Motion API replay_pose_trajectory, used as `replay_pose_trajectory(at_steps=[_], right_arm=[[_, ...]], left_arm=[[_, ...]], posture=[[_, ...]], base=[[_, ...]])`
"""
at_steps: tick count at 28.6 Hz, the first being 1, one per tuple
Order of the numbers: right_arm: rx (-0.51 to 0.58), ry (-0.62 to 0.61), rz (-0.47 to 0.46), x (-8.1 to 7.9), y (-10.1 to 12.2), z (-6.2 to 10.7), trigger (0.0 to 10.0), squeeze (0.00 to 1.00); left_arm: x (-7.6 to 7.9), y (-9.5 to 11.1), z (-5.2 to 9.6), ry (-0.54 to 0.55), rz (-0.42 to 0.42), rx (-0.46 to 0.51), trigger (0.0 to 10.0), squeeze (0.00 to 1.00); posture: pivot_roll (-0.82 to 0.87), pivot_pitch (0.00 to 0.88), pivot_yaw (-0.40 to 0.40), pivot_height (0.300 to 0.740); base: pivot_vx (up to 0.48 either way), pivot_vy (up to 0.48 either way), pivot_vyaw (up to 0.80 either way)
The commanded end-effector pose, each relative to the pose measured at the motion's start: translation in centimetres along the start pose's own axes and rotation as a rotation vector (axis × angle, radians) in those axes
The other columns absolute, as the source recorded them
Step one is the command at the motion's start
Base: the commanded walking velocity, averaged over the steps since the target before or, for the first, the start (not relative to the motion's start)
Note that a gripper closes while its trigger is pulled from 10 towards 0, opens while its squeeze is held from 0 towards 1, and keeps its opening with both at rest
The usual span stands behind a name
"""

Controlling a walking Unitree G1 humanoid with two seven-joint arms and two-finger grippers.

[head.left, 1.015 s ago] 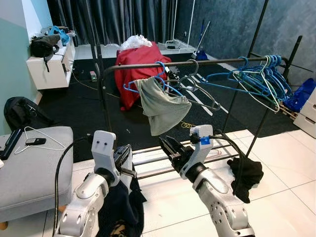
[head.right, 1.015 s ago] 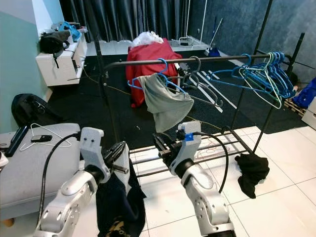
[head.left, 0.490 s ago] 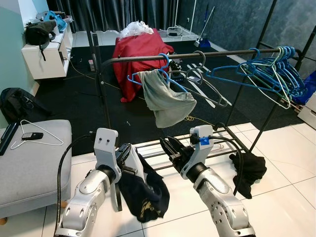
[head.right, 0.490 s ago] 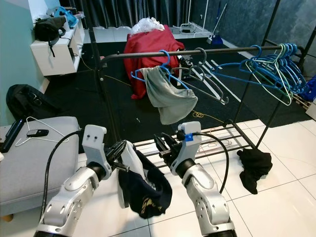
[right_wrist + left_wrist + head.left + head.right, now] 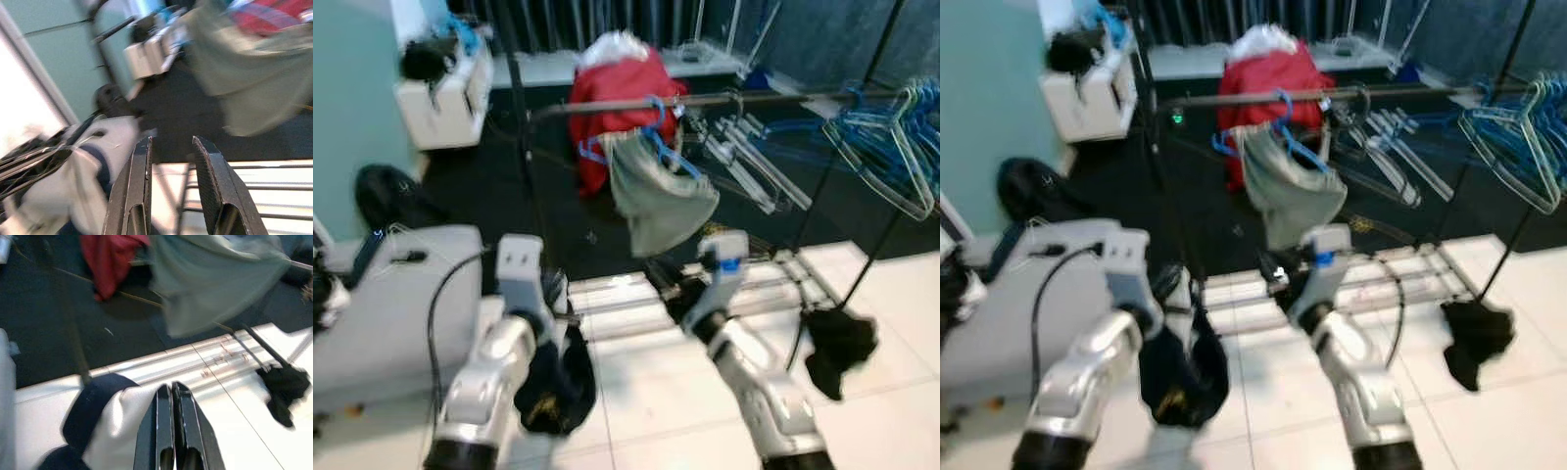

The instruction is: Hang hanger

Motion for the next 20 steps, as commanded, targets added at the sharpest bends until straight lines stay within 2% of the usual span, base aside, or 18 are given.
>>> replay_pose_trajectory(at_steps=[1, 3, 4, 6, 10, 12, 15, 16, 19, 20], right_arm=[[-0.007, 0.005, -0.005, -0.2, -0.2, -0.2, 10.0, 0.00], [-0.017, 0.000, 0.021, -0.3, -0.1, -0.3, 10.0, 0.00], [-0.056, -0.014, 0.110, -0.2, -0.4, -0.4, 10.0, 0.00], [-0.073, 0.006, 0.118, -0.2, -0.8, -0.3, 10.0, 0.00], [-0.161, 0.077, 0.143, -0.1, -2.6, 0.5, 10.0, 0.00], [-0.231, 0.102, 0.212, 0.4, -4.3, 1.0, 10.0, 0.00], [-0.266, 0.124, 0.241, 0.5, -4.9, 1.3, 10.0, 0.00], [-0.297, 0.181, 0.291, 0.3, -5.4, 1.6, 10.0, 0.00], [-0.340, 0.251, 0.327, 0.1, -5.9, 2.1, 10.0, 0.00], [-0.366, 0.296, 0.352, -0.1, -6.2, 2.6, 10.0, 0.00]], left_arm=[[0.0, 0.3, -0.3, 0.008, -0.024, -0.008, 10.0, 0.00], [0.0, 0.2, -0.4, 0.012, -0.007, -0.044, 10.0, 0.00], [0.4, -0.1, -0.4, -0.021, 0.082, -0.095, 10.0, 0.00], [0.4, -0.2, -0.3, -0.027, 0.084, -0.107, 10.0, 0.00], [-0.1, 0.6, -0.1, -0.064, -0.015, -0.043, 10.0, 0.00], [-0.4, 1.1, 0.1, -0.059, -0.084, -0.041, 10.0, 0.00], [-0.6, 1.6, 0.1, -0.067, -0.091, -0.040, 10.0, 0.00], [-0.9, 2.4, 0.1, -0.068, -0.086, -0.031, 10.0, 0.00], [-1.1, 3.2, 0.1, -0.079, -0.066, -0.025, 10.0, 0.00], [-1.1, 4.4, 0.2, -0.107, -0.060, -0.011, 10.0, 0.00]], posture=[[-0.11, 0.096, 0.041, 0.740], [-0.11, 0.084, 0.032, 0.740], [-0.10, 0.067, 0.020, 0.740], [-0.10, 0.064, 0.018, 0.740], [-0.06, 0.048, -0.009, 0.740], [-0.04, 0.048, -0.015, 0.740], [-0.05, 0.056, -0.019, 0.740], [-0.06, 0.060, -0.013, 0.740], [-0.07, 0.063, -0.007, 0.740], [-0.08, 0.062, -0.001, 0.740]], base=[[0.000, 0.000, 0.00], [0.000, 0.000, 0.00], [0.000, 0.000, 0.00], [0.000, 0.000, 0.00], [0.000, 0.000, 0.00], [0.000, 0.000, 0.00], [0.000, 0.000, 0.00], [0.000, 0.000, 0.00], [0.000, 0.000, 0.00], [0.000, 0.000, 0.00]])
Point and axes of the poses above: a point about 5 cm out from each wrist's last joint towards the gripper, its own z axis pointing back from the gripper into the wrist, its own y axis along the axis of the wrist's last joint, x = y × z, the point moved 1 cm from there along -z, pointing out of the wrist towards the gripper, and after that the axes turned 5 degrees about -z, right-handed, at the moved point
